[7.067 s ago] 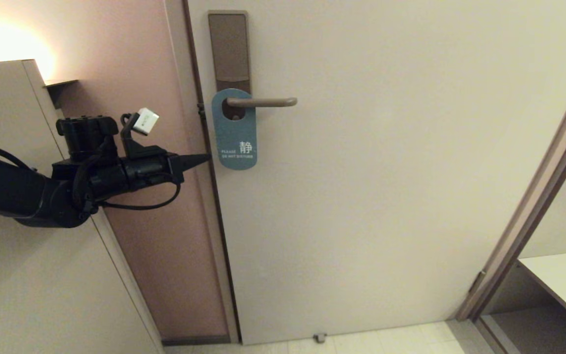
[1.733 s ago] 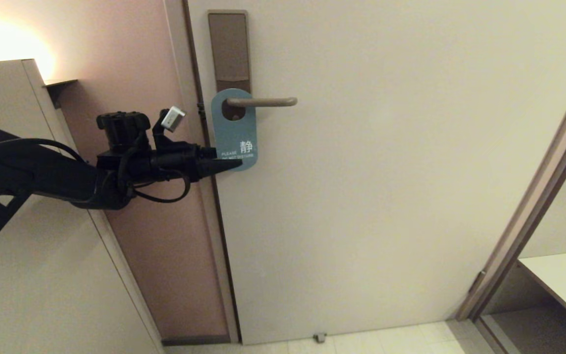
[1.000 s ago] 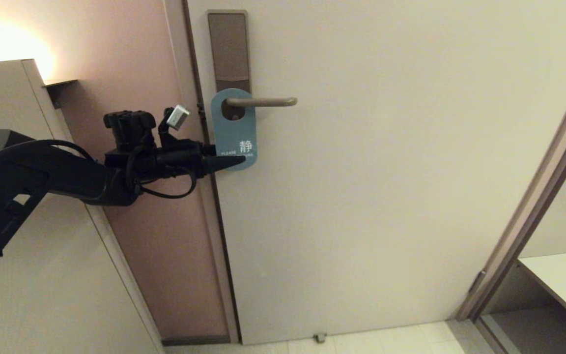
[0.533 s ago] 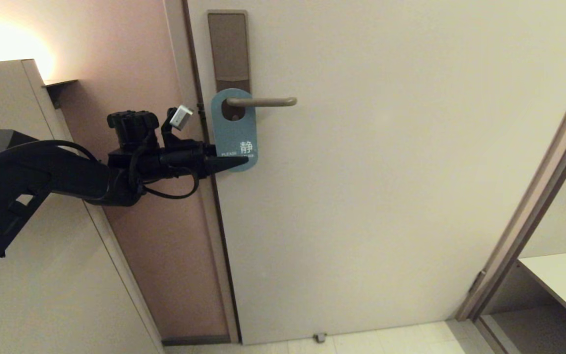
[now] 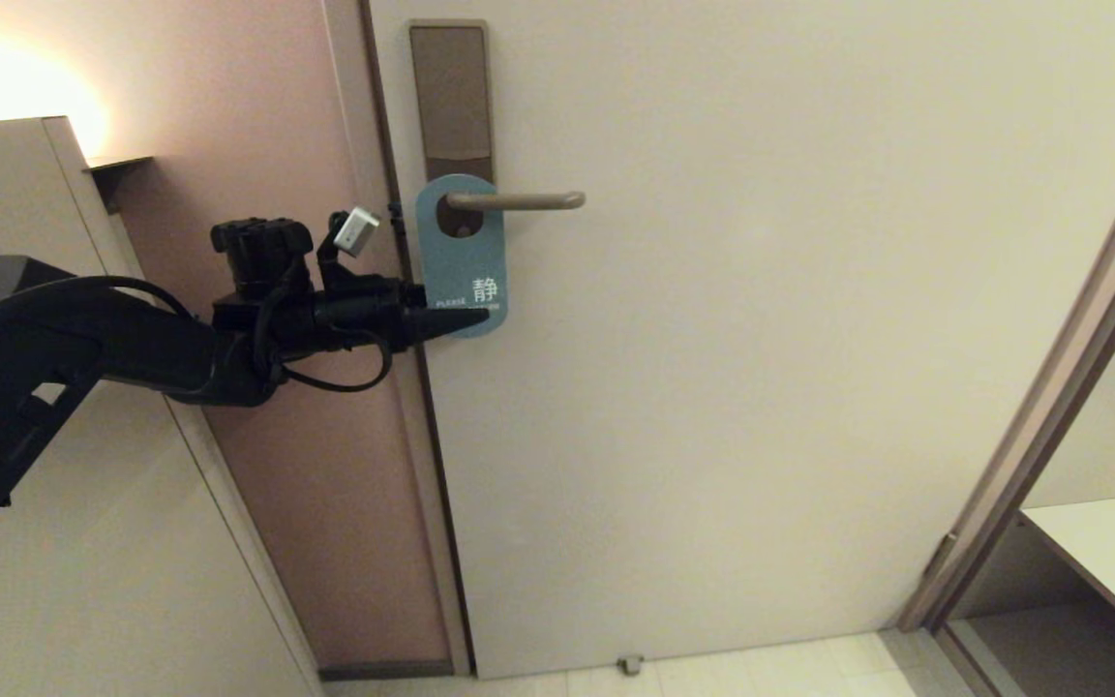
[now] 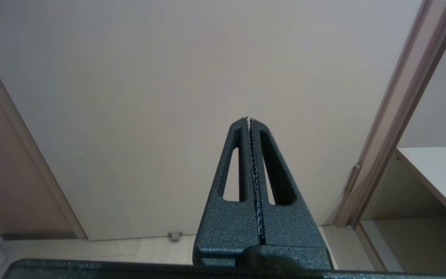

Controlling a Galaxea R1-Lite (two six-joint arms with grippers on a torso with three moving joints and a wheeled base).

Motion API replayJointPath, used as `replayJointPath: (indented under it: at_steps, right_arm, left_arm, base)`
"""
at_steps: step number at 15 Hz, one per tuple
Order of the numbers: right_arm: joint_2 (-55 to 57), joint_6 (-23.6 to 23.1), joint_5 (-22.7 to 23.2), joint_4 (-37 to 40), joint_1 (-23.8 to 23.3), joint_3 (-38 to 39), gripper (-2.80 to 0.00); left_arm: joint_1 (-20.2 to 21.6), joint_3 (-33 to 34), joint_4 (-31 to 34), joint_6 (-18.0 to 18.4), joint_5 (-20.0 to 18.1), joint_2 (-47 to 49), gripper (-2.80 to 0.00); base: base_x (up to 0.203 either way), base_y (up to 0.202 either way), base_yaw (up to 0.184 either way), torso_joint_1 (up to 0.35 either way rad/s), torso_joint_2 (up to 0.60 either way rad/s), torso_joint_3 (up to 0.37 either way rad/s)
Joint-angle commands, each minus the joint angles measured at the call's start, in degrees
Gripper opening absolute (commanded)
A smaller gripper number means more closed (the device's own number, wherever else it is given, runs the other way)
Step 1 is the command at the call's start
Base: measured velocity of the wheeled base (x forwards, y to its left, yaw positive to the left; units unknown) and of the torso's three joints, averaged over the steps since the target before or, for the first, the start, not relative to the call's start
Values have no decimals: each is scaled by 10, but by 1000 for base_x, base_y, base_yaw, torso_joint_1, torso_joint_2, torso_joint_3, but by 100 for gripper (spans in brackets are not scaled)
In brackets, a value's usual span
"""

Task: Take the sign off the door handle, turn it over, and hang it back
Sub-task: Take down the sign

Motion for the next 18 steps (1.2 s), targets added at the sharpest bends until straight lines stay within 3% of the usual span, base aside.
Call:
replayJointPath:
  at_steps: [1, 7, 14, 18]
  right_arm:
    - [0, 0, 0, 0, 0, 0, -280]
    - [0, 0, 0, 0, 0, 0, -280]
    - [0, 0, 0, 0, 0, 0, -280]
    - [0, 0, 0, 0, 0, 0, -280]
  left_arm:
    - [0, 0, -4, 0, -3, -1, -280]
    - [0, 1, -49, -34, -3, -1, -280]
    - [-1, 4, -55, -29, -2, -4, -280]
    - [-5, 15, -77, -30, 18, -12, -280]
  base:
    - [0, 0, 0, 0, 0, 0]
    - [0, 0, 0, 0, 0, 0]
    - [0, 0, 0, 0, 0, 0]
    - [0, 0, 0, 0, 0, 0]
